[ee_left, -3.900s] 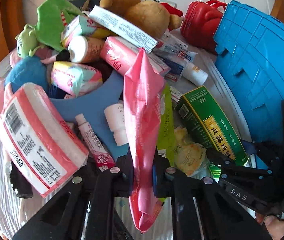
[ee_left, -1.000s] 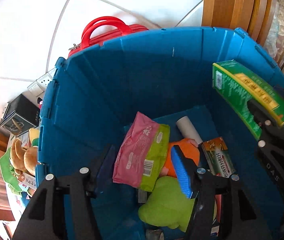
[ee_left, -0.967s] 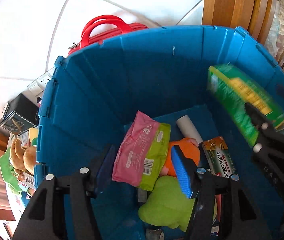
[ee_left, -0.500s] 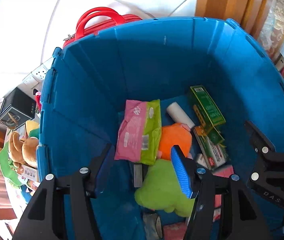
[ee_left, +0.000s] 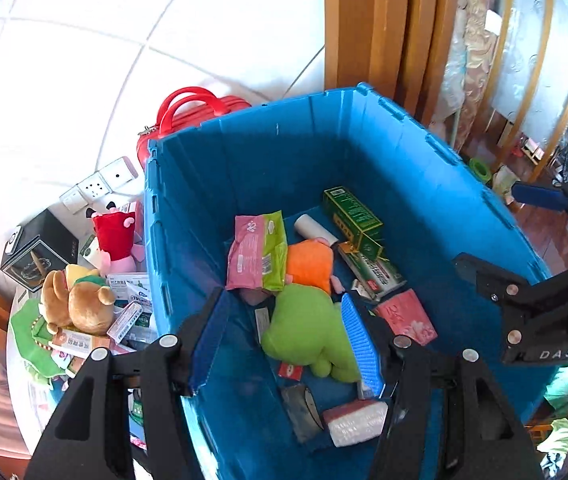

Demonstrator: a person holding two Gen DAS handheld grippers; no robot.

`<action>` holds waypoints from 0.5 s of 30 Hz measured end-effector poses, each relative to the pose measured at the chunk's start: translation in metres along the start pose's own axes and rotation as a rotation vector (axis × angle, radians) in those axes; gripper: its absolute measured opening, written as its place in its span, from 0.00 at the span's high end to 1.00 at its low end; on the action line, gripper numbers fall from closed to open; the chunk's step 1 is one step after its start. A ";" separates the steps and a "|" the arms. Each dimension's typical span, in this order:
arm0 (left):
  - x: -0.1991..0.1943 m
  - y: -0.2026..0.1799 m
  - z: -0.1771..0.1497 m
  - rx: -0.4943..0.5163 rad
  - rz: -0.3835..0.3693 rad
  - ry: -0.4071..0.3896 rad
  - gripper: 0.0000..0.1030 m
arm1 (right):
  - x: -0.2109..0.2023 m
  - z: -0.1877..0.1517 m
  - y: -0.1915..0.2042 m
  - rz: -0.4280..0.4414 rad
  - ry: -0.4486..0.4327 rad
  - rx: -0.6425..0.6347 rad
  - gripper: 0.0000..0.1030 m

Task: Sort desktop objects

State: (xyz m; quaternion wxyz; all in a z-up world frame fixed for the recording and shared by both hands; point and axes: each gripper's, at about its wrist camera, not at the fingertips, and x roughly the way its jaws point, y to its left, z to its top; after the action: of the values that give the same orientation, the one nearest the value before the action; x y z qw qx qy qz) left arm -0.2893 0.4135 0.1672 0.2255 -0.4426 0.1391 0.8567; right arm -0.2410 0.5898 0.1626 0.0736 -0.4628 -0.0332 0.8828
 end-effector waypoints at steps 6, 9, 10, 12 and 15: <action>-0.055 -0.008 -0.054 -0.023 0.016 -0.155 0.44 | -0.044 -0.053 0.011 0.014 -0.106 -0.001 0.00; -0.070 -0.012 -0.084 -0.066 0.007 -0.274 0.44 | -0.060 -0.080 0.015 0.027 -0.169 0.024 0.00; -0.073 -0.013 -0.092 -0.084 0.009 -0.315 0.44 | -0.064 -0.089 0.017 0.028 -0.191 0.037 0.00; -0.077 -0.016 -0.107 -0.115 0.026 -0.384 0.43 | -0.069 -0.107 0.020 0.030 -0.236 0.064 0.00; -0.081 -0.021 -0.124 -0.157 0.064 -0.493 0.43 | -0.070 -0.130 0.023 0.039 -0.279 0.113 0.00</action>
State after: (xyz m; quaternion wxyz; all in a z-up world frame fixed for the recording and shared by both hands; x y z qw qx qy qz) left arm -0.1512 0.3557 0.1621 0.1906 -0.2319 0.0271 0.9535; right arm -0.0973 0.5544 0.1430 0.0771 -0.3314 0.0155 0.9402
